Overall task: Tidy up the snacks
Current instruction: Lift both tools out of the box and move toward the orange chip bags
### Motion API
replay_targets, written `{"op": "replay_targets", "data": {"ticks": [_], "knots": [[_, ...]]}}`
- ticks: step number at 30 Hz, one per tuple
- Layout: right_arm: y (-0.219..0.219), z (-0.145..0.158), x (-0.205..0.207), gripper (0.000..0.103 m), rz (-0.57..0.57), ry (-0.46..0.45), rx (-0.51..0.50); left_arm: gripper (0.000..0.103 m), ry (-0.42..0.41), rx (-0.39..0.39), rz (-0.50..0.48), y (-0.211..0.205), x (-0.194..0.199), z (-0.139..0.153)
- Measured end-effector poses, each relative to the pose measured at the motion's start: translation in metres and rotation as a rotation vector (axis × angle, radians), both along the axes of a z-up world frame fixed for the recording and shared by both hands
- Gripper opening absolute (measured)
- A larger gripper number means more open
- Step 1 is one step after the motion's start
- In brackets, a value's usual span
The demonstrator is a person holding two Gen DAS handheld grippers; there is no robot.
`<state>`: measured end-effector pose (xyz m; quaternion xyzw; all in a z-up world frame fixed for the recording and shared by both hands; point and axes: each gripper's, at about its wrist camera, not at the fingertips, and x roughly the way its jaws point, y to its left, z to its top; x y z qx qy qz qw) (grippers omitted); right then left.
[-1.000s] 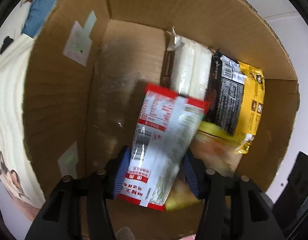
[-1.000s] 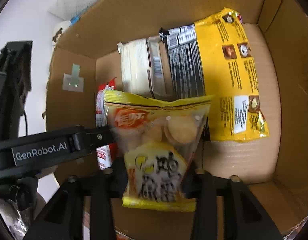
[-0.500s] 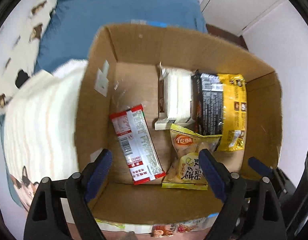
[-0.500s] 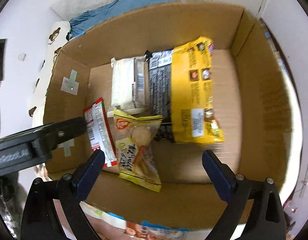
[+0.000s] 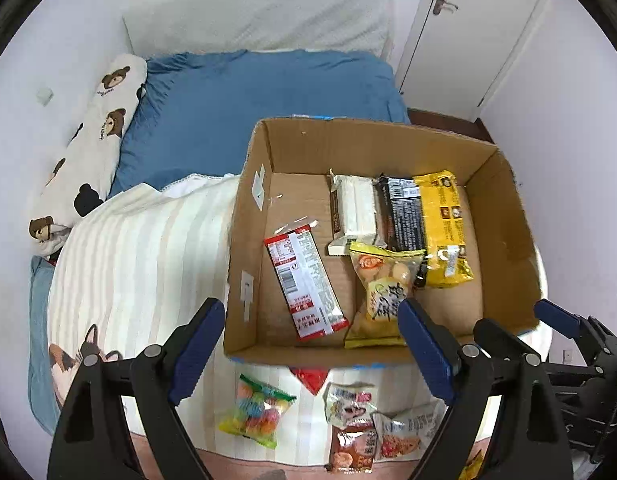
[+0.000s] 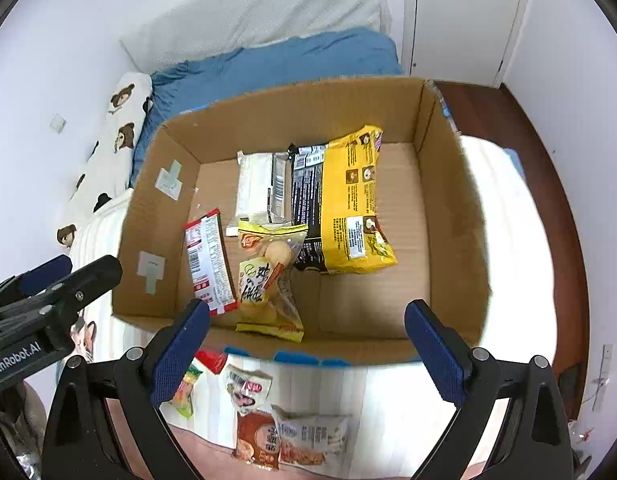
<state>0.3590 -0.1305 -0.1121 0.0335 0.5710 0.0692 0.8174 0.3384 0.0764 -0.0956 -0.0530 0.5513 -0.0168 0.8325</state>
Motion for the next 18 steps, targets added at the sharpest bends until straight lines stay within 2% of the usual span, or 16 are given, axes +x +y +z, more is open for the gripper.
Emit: {"op": "replay_targets", "data": {"ticks": [6,11,16,18], "knots": [[-0.002,0.028,-0.04,0.1,0.006,-0.055,0.037,0.088,-0.058,-0.024,0.004,0.002,-0.038,0.022],[-0.008,0.026,-0.089,0.1,0.027,-0.029,0.088,0.088,-0.058,-0.052,0.013,0.012,-0.088,0.023],[-0.027,-0.008,-0.142,0.1,0.002,0.069,0.155,0.088,0.062,-0.034,0.056,0.033,-0.156,-0.026],[-0.036,-0.024,-0.168,0.1,-0.016,0.103,0.165,0.088,0.158,-0.045,0.067,0.042,-0.183,-0.057]]}}
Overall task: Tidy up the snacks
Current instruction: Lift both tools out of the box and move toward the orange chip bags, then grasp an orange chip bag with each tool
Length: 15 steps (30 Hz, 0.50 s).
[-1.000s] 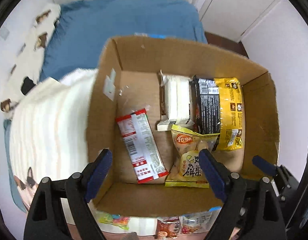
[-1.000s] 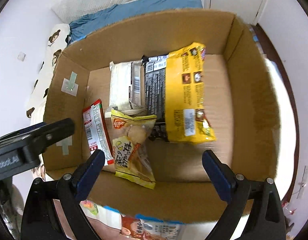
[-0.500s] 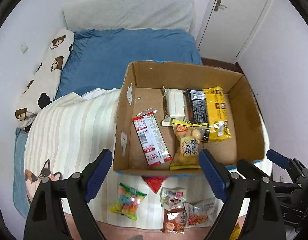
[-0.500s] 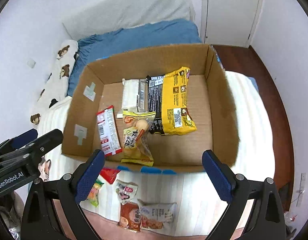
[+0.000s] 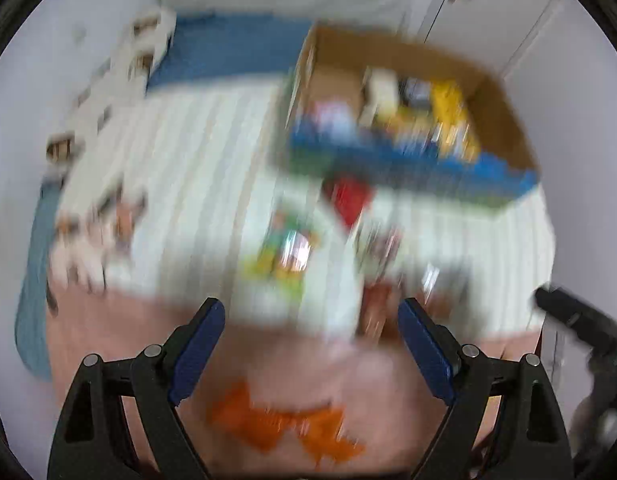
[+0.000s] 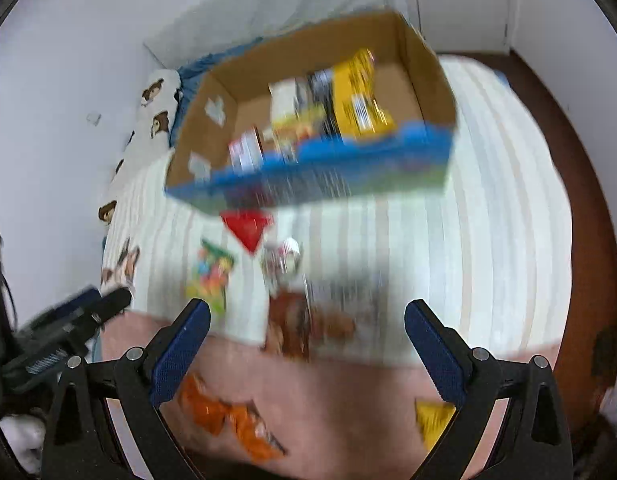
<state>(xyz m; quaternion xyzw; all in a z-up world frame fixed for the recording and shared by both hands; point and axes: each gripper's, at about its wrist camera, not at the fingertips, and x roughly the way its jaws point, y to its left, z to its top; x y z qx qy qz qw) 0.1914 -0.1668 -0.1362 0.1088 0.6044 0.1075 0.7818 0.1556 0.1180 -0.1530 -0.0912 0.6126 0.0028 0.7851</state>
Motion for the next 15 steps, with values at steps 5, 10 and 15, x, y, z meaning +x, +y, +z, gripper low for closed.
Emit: {"op": "replay_targets", "data": {"ticks": [5,10,15], "knots": [[0.012,-0.046,-0.049,0.1,0.05,0.118,0.027,0.088,0.221,-0.054,0.075,0.021,-0.055,-0.072],[0.066,-0.102,-0.086,0.092,0.202,0.237,0.048,0.088,0.33,-0.104,0.196,0.044,-0.096,-0.115],[0.12,-0.148,-0.107,0.084,0.343,0.329,0.024,0.088,0.374,-0.118,0.273,0.059,-0.119,-0.135]]}}
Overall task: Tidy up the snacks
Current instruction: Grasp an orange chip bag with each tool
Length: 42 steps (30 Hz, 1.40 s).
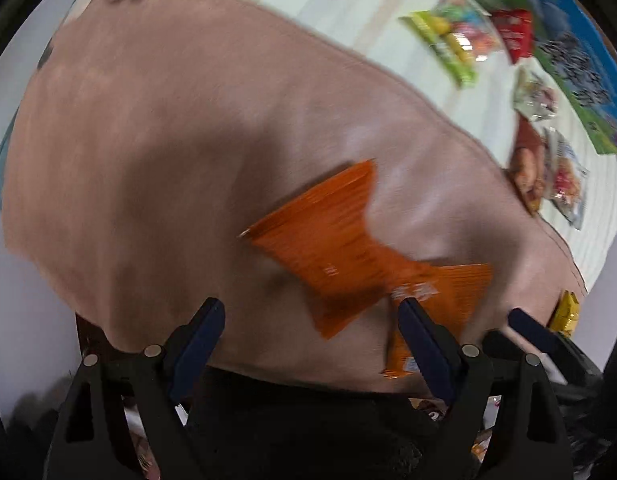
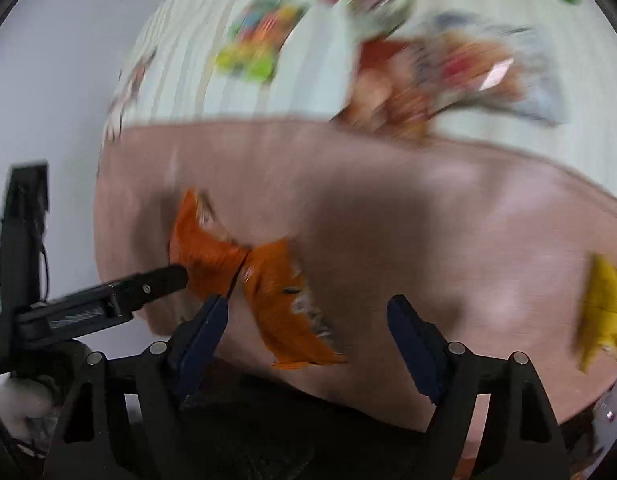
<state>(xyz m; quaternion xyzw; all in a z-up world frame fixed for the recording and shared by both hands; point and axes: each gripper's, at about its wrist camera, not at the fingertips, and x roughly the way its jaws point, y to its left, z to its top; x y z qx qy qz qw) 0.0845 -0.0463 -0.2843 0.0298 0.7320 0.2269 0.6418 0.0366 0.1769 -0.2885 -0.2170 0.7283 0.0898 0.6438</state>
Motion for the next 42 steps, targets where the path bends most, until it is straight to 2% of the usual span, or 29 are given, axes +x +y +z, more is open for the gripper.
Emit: {"op": "replay_targets", "data": {"ticks": [4,6,7,10,15,17,18,20,22,25,26,27,31,35,40,42], "knots": [[0.035,-0.037,-0.012,0.082,0.105,0.041,-0.048,0.088,0.021,-0.015,0.065,0.013,-0.01,-0.011],[0.043,-0.046,-0.016,0.067,0.142,0.018,-0.094,0.088,0.034,-0.049,0.109,0.018,-0.013,-0.018],[0.046,-0.047,-0.019,0.057,0.167,-0.016,-0.12,0.088,0.04,-0.082,0.137,0.019,-0.013,-0.021],[0.037,-0.043,-0.02,0.051,0.155,-0.03,-0.114,0.088,0.054,-0.193,0.213,0.017,-0.013,-0.032],[-0.004,-0.025,-0.011,0.05,0.05,-0.059,-0.149,0.088,0.045,-0.331,0.318,0.007,-0.006,-0.052],[-0.02,-0.02,-0.006,0.05,0.009,-0.064,-0.164,0.079,0.032,-0.335,0.348,0.004,-0.008,-0.059],[-0.029,-0.018,-0.004,0.05,-0.015,-0.063,-0.167,0.063,0.022,-0.324,0.342,0.004,-0.004,-0.063],[-0.044,-0.017,-0.001,0.051,-0.067,-0.048,-0.164,0.058,0.021,-0.287,0.293,0.002,0.013,-0.067],[-0.06,-0.017,0.001,0.054,-0.149,-0.021,-0.134,0.056,-0.016,-0.208,0.194,-0.011,0.029,-0.06],[-0.075,-0.014,-0.003,0.066,-0.217,-0.022,-0.144,0.056,-0.104,-0.078,-0.001,-0.045,0.05,-0.042],[-0.078,-0.012,-0.004,0.073,-0.229,-0.028,-0.142,0.056,-0.124,-0.05,-0.057,-0.055,0.056,-0.038],[-0.079,-0.01,-0.006,0.074,-0.241,-0.033,-0.142,0.056,-0.142,-0.007,-0.142,-0.071,0.063,-0.035],[-0.077,-0.003,-0.008,0.075,-0.25,-0.043,-0.135,0.056,-0.159,0.093,-0.298,-0.102,0.074,-0.037],[-0.049,-0.011,0.004,0.075,-0.259,-0.028,-0.15,0.057,-0.15,0.111,-0.328,-0.109,0.073,-0.046],[-0.038,-0.025,0.001,0.074,-0.237,-0.051,-0.189,0.057,-0.13,0.106,-0.325,-0.105,0.074,-0.056],[-0.037,-0.028,-0.002,0.071,-0.227,-0.068,-0.207,0.057,-0.125,0.109,-0.324,-0.103,0.076,-0.059]]}}
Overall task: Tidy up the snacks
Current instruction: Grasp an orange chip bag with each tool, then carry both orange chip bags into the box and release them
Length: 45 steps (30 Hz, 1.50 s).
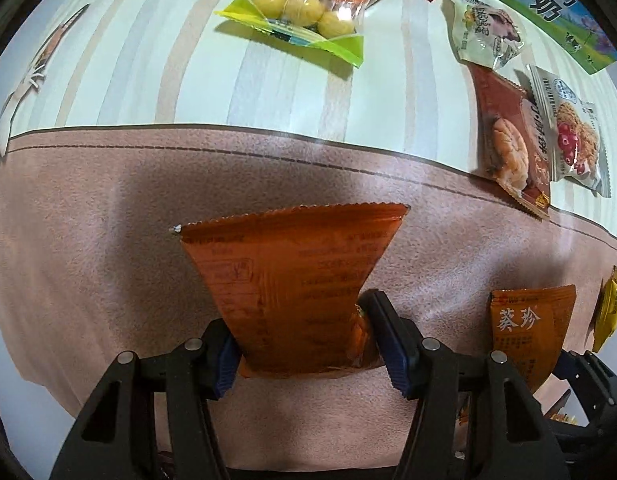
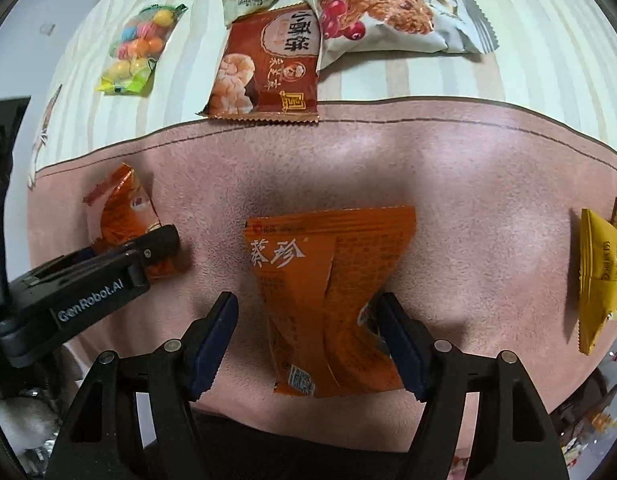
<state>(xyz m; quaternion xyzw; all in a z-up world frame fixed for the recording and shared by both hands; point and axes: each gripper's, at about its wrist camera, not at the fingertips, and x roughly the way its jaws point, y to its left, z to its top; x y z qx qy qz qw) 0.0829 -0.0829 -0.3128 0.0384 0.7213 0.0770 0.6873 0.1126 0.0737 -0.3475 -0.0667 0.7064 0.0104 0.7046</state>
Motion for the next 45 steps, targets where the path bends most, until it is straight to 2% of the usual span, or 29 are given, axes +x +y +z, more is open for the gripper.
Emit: {"op": "replay_targets", "data": {"ticks": [2,5,8,14,20,28,31,35,38,41,45], "knots": [[0.003,-0.003,-0.003,0.057,0.017,-0.017,-0.027,0.057,-0.001,0.003,0.002,0.009,-0.009,0.002],[-0.004,-0.003,-0.011,0.05,0.026,-0.04,-0.021,0.054,-0.014,0.009,0.011,0.014,-0.012,0.006],[-0.014,0.007,-0.013,0.048,0.011,-0.063,0.002,0.049,-0.04,0.008,0.01,0.009,-0.011,0.018],[-0.029,0.045,-0.002,0.046,-0.021,-0.119,0.072,0.048,-0.118,-0.005,-0.032,0.002,-0.01,0.056],[-0.05,0.093,0.025,0.046,-0.055,-0.196,0.162,0.048,-0.199,-0.069,-0.058,-0.009,0.012,0.107],[-0.063,0.171,0.104,0.046,-0.095,-0.345,0.247,0.048,-0.336,-0.171,-0.103,-0.029,0.086,0.197],[-0.07,0.195,0.142,0.046,-0.103,-0.403,0.249,0.048,-0.378,-0.184,-0.112,-0.029,0.123,0.231],[-0.086,0.223,0.195,0.046,-0.116,-0.466,0.217,0.048,-0.412,-0.173,-0.115,-0.031,0.173,0.259],[-0.092,0.226,0.244,0.046,-0.134,-0.473,0.189,0.048,-0.402,-0.157,-0.116,-0.029,0.218,0.264],[-0.097,0.22,0.282,0.046,-0.143,-0.454,0.159,0.048,-0.375,-0.13,-0.113,-0.025,0.26,0.257],[-0.095,0.195,0.323,0.046,-0.134,-0.395,0.111,0.048,-0.289,-0.097,-0.117,-0.023,0.315,0.225]]}}
